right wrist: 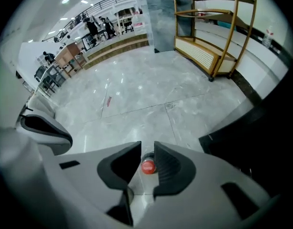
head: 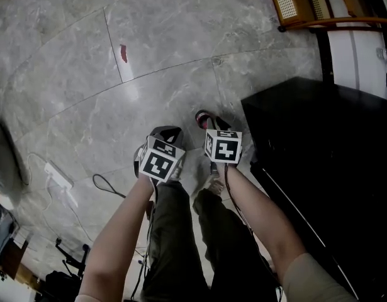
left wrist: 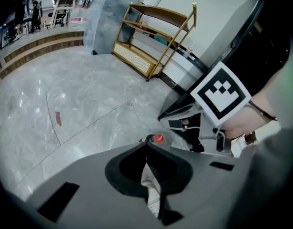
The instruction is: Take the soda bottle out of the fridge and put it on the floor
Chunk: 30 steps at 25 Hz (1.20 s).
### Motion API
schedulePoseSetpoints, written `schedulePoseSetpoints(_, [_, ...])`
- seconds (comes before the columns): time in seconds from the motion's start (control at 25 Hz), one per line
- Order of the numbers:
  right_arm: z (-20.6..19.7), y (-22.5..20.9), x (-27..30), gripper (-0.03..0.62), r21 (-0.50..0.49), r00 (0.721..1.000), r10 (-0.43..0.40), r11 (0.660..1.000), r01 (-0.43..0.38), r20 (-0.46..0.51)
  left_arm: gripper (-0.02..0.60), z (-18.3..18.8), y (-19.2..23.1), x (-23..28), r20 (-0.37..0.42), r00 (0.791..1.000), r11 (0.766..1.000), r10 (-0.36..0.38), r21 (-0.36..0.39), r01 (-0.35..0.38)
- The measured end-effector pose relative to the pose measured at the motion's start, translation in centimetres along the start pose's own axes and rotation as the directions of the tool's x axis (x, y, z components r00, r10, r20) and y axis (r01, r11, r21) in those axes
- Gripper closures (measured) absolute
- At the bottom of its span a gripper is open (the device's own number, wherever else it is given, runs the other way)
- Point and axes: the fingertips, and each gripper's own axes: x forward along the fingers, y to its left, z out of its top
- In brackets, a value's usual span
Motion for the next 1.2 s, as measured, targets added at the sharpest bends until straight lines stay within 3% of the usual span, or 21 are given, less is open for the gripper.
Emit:
schedulePoseSetpoints(0.68, [4.1,1.7,-18.0,0.589,0.035,0.987,0.089,0.995,-0.094,0.133,0.575,7.4,-8.2,-12.4,0.07,0.997,0.998,-0.044,0.038,0.041])
schedulePoseSetpoints(0.92, [4.9,0.4,-26.6,0.597,0.032,0.979,0.074,0.996,-0.081,0.188,0.575,8.9,-12.0,-18.2,0.098,0.993,0.997,-0.059,0.062,0.053])
schedulePoseSetpoints(1.2, [9.6,2.4,-38.6,0.597,0.014,0.961,0.066,0.997,-0.072,0.27,0.575,13.0,-15.6,-27.2,0.141,0.987,0.994,-0.072,0.09,0.06])
